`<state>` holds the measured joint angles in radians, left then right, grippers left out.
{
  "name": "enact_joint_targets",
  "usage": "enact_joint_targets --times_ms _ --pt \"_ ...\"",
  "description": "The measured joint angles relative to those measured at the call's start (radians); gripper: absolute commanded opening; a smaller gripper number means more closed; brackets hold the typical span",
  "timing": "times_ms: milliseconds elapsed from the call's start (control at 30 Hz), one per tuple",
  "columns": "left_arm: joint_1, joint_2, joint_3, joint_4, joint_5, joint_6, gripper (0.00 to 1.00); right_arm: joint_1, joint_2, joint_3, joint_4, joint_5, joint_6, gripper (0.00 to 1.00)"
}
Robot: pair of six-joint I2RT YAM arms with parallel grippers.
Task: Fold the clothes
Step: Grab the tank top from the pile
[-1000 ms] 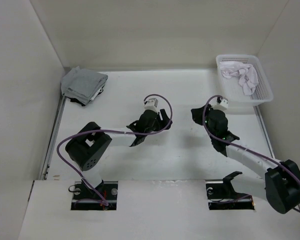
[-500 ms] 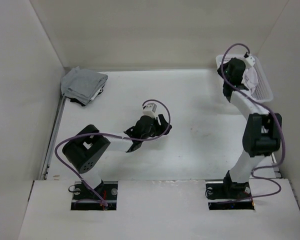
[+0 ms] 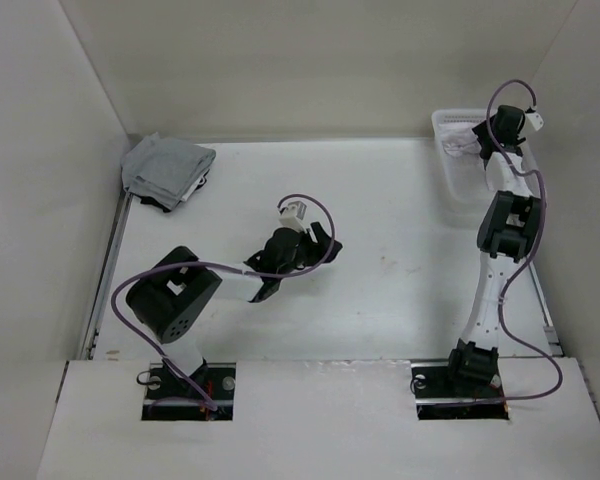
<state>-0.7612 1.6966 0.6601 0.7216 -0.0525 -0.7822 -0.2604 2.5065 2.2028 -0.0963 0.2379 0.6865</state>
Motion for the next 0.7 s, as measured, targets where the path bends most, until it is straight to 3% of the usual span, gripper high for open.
enact_joint_targets --times_ms 167,367,467,500,567,700 --pt "0.024 0.027 -0.008 0.04 0.031 -0.025 0.58 -0.016 0.142 0.249 -0.092 -0.015 0.03 0.66" --pt "0.046 0.06 -0.011 0.077 0.064 -0.058 0.58 -0.019 0.203 0.323 -0.098 -0.079 0.116 0.52" --pt "0.049 0.068 -0.011 0.092 0.071 -0.067 0.58 -0.02 0.229 0.323 -0.097 -0.101 0.15 0.15" --pt "0.05 0.069 -0.011 0.096 0.073 -0.07 0.58 -0.02 0.236 0.323 -0.096 -0.106 0.163 0.08" --pt "0.054 0.069 -0.012 0.104 0.076 -0.072 0.58 -0.02 0.245 0.314 -0.09 -0.119 0.182 0.01" --pt "0.055 0.075 -0.012 0.116 0.082 -0.075 0.58 -0.02 0.177 0.143 0.053 -0.142 0.182 0.0"
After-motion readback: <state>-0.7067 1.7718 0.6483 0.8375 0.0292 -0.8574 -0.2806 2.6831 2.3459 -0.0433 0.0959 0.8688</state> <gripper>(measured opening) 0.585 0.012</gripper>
